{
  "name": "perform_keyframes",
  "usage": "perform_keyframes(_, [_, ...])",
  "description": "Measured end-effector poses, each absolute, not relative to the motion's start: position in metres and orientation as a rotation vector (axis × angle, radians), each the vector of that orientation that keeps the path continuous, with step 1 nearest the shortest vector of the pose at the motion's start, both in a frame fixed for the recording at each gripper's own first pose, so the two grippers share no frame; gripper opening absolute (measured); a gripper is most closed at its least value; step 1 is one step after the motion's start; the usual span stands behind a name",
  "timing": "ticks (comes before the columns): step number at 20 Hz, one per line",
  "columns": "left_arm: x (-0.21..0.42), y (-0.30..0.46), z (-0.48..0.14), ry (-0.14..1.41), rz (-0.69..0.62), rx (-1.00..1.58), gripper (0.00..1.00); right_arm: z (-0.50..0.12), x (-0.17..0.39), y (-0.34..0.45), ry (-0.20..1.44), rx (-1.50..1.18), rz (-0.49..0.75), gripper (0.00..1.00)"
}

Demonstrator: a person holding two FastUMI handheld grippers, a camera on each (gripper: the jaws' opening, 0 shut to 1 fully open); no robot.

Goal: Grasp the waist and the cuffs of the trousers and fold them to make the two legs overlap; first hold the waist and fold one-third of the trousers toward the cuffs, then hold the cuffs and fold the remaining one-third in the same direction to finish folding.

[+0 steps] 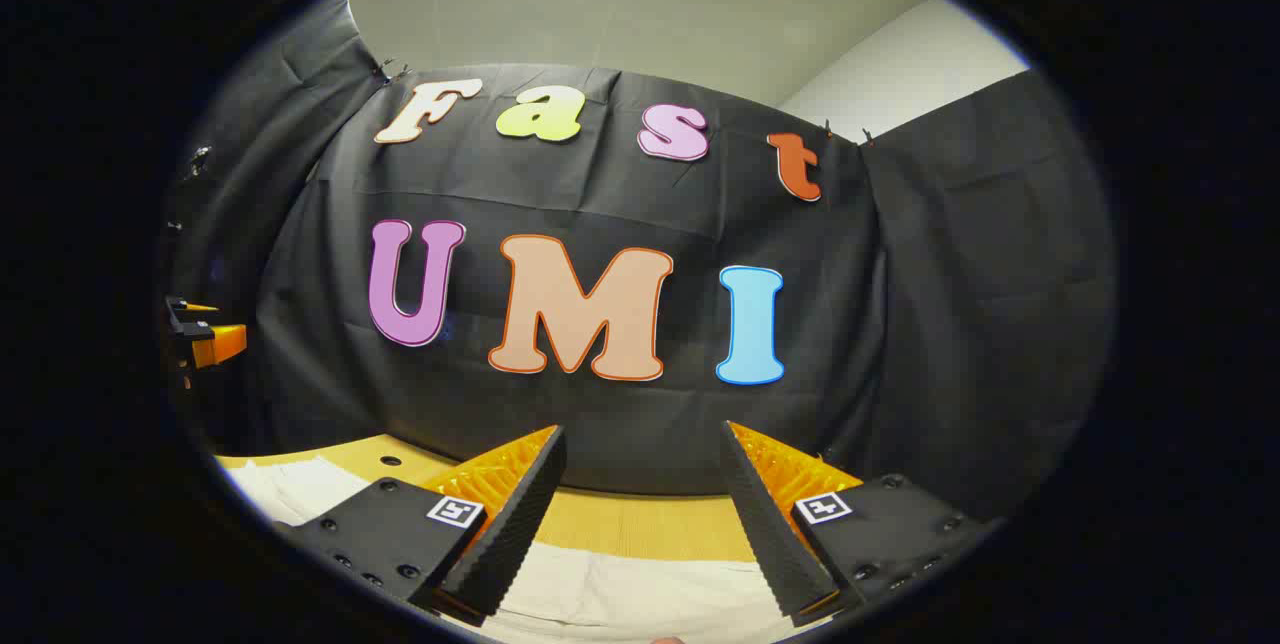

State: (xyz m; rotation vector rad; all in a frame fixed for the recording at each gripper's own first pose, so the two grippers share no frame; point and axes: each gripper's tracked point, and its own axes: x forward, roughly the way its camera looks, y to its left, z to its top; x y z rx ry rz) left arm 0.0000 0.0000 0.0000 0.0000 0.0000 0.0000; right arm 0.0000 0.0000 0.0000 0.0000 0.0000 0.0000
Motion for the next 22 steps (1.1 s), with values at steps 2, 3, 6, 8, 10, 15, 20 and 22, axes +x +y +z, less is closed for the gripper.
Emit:
perform_keyframes(2, [-0.003, 0.003, 0.001, -0.001, 0.004, 0.010, 0.97, -0.002, -0.001, 0.000, 0.002, 0.000, 0.002, 0.97])
perform_keyframes(3, [-0.003, 0.005, 0.000, 0.002, 0.008, 0.016, 0.96, -0.003, -0.002, 0.001, 0.004, 0.001, 0.003, 0.97])
perform_keyframes(6, [-0.009, 0.011, -0.001, -0.002, 0.015, 0.039, 0.97, -0.004, -0.002, 0.001, 0.005, 0.006, 0.001, 0.97])
perform_keyframes(8, [-0.011, 0.015, 0.000, -0.003, 0.020, 0.046, 0.96, -0.006, -0.001, -0.001, 0.006, 0.013, -0.002, 0.98])
perform_keyframes(10, [-0.013, 0.015, 0.000, -0.002, 0.021, 0.045, 0.96, -0.004, -0.003, -0.001, 0.005, 0.015, -0.006, 0.98])
perform_keyframes(15, [-0.018, 0.014, -0.005, 0.008, 0.010, 0.042, 0.96, -0.003, -0.007, -0.004, 0.000, 0.017, -0.013, 0.97])
perform_keyframes(20, [-0.022, 0.016, -0.005, 0.011, 0.009, 0.053, 0.98, -0.004, -0.008, -0.006, 0.001, 0.018, -0.014, 0.98])
perform_keyframes(22, [-0.022, 0.018, -0.005, 0.010, 0.007, 0.054, 0.95, -0.004, -0.007, -0.006, 0.003, 0.018, -0.013, 0.98])
